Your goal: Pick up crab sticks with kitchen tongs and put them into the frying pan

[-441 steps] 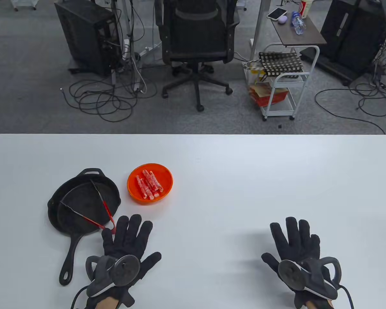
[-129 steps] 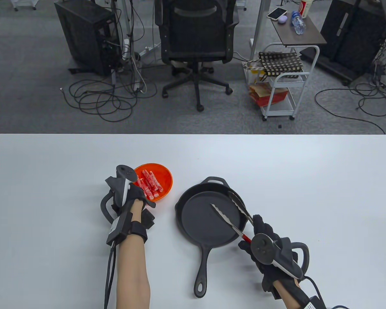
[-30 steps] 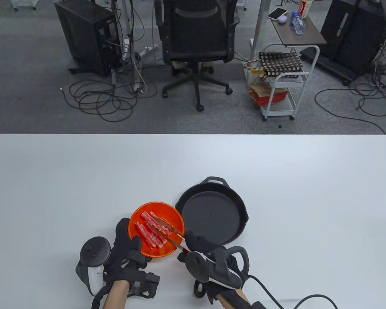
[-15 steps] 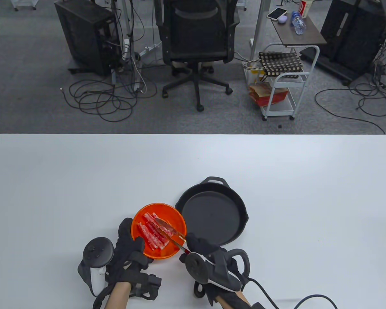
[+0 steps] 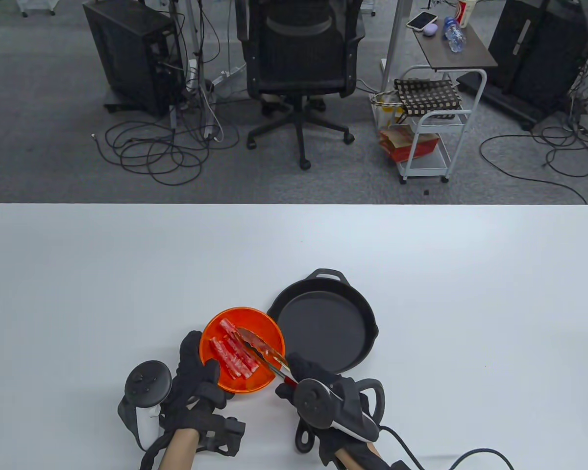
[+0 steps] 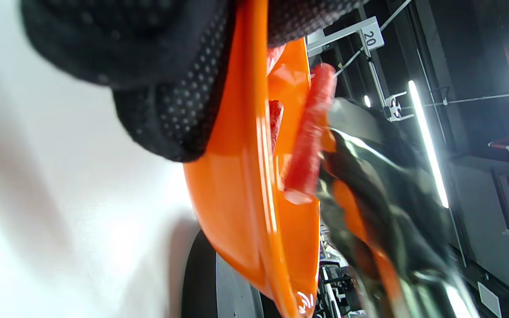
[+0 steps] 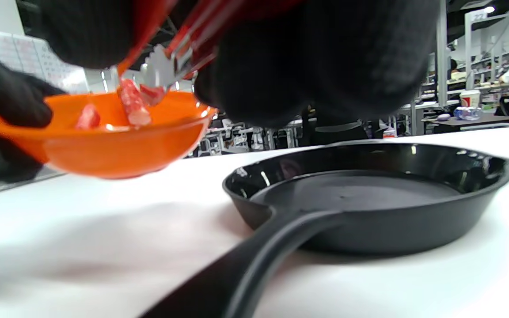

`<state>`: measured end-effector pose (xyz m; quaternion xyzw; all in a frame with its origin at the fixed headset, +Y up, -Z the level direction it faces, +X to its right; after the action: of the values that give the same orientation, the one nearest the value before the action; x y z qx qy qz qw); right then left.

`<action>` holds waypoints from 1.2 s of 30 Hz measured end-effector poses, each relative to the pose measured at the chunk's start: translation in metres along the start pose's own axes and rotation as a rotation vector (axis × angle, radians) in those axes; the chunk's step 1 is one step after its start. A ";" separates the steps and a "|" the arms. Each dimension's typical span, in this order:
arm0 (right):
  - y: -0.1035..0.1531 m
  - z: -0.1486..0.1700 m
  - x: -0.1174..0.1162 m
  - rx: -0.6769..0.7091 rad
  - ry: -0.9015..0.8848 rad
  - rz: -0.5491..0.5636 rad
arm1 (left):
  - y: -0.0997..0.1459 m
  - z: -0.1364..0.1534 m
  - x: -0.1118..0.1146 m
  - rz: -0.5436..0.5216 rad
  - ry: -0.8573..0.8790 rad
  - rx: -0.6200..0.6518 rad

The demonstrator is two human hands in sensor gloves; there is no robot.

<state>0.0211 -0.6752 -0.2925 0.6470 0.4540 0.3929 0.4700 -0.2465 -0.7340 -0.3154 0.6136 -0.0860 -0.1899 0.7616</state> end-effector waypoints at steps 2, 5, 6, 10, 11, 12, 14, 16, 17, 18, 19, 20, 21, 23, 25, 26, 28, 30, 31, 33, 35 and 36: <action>0.000 0.011 0.008 -0.035 -0.031 0.022 | -0.001 0.002 -0.004 -0.014 0.019 -0.012; -0.001 0.032 0.013 -0.103 -0.052 0.019 | -0.002 0.005 -0.011 -0.036 0.040 -0.023; -0.003 0.040 0.013 -0.130 -0.055 0.013 | -0.002 0.006 -0.013 -0.044 0.050 -0.027; -0.007 0.063 0.006 -0.209 -0.028 -0.043 | -0.003 0.008 -0.018 -0.055 0.071 -0.030; -0.008 0.068 0.002 -0.228 -0.013 -0.070 | -0.004 0.009 -0.018 -0.057 0.074 -0.031; -0.009 0.071 0.000 -0.238 -0.003 -0.093 | -0.004 0.009 -0.019 -0.057 0.075 -0.032; -0.011 0.077 -0.009 -0.259 0.013 -0.157 | -0.004 0.009 -0.019 -0.059 0.076 -0.033; -0.012 0.079 -0.017 -0.265 0.029 -0.206 | -0.004 0.009 -0.019 -0.058 0.074 -0.034; -0.013 0.079 -0.021 -0.270 0.040 -0.233 | -0.004 0.009 -0.019 -0.058 0.073 -0.035; -0.013 0.078 -0.024 -0.274 0.055 -0.255 | -0.004 0.009 -0.019 -0.057 0.071 -0.036; -0.013 0.078 -0.025 -0.275 0.066 -0.266 | -0.004 0.009 -0.019 -0.057 0.071 -0.036; -0.013 0.077 -0.027 -0.276 0.078 -0.282 | -0.004 0.009 -0.019 -0.057 0.071 -0.037; -0.013 0.076 -0.029 -0.275 0.085 -0.297 | -0.004 0.009 -0.019 -0.058 0.070 -0.037; -0.013 0.074 -0.031 -0.271 0.087 -0.315 | -0.004 0.010 -0.019 -0.057 0.070 -0.038; -0.013 0.073 -0.032 -0.275 0.092 -0.327 | -0.004 0.010 -0.019 -0.056 0.069 -0.039; -0.013 0.072 -0.033 -0.276 0.099 -0.333 | -0.004 0.010 -0.019 -0.056 0.068 -0.040; -0.012 0.071 -0.033 -0.275 0.110 -0.339 | -0.004 0.010 -0.019 -0.056 0.067 -0.041; -0.012 0.071 -0.033 -0.278 0.112 -0.347 | -0.004 0.010 -0.019 -0.057 0.069 -0.041; -0.012 0.071 -0.034 -0.278 0.113 -0.349 | -0.004 0.010 -0.019 -0.057 0.070 -0.042; -0.012 0.070 -0.034 -0.275 0.120 -0.353 | -0.004 0.011 -0.019 -0.058 0.071 -0.042; -0.012 0.069 -0.036 -0.276 0.131 -0.359 | -0.004 0.011 -0.019 -0.059 0.071 -0.043; -0.012 0.068 -0.037 -0.276 0.137 -0.363 | -0.004 0.011 -0.019 -0.059 0.071 -0.043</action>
<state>0.0720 -0.7256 -0.3238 0.4566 0.5356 0.4033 0.5849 -0.2686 -0.7369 -0.3152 0.6056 -0.0366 -0.1920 0.7714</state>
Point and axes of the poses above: the tracker on the back of each hand, its own z axis roughly to the little-finger side, its own y axis roughly from the fingertips to the wrist, x = y × z, the point moved 5 cm from there along -y, roughly from the wrist to the fingertips, and after that the axes turned 3 degrees about -x, right-handed, at the moved point
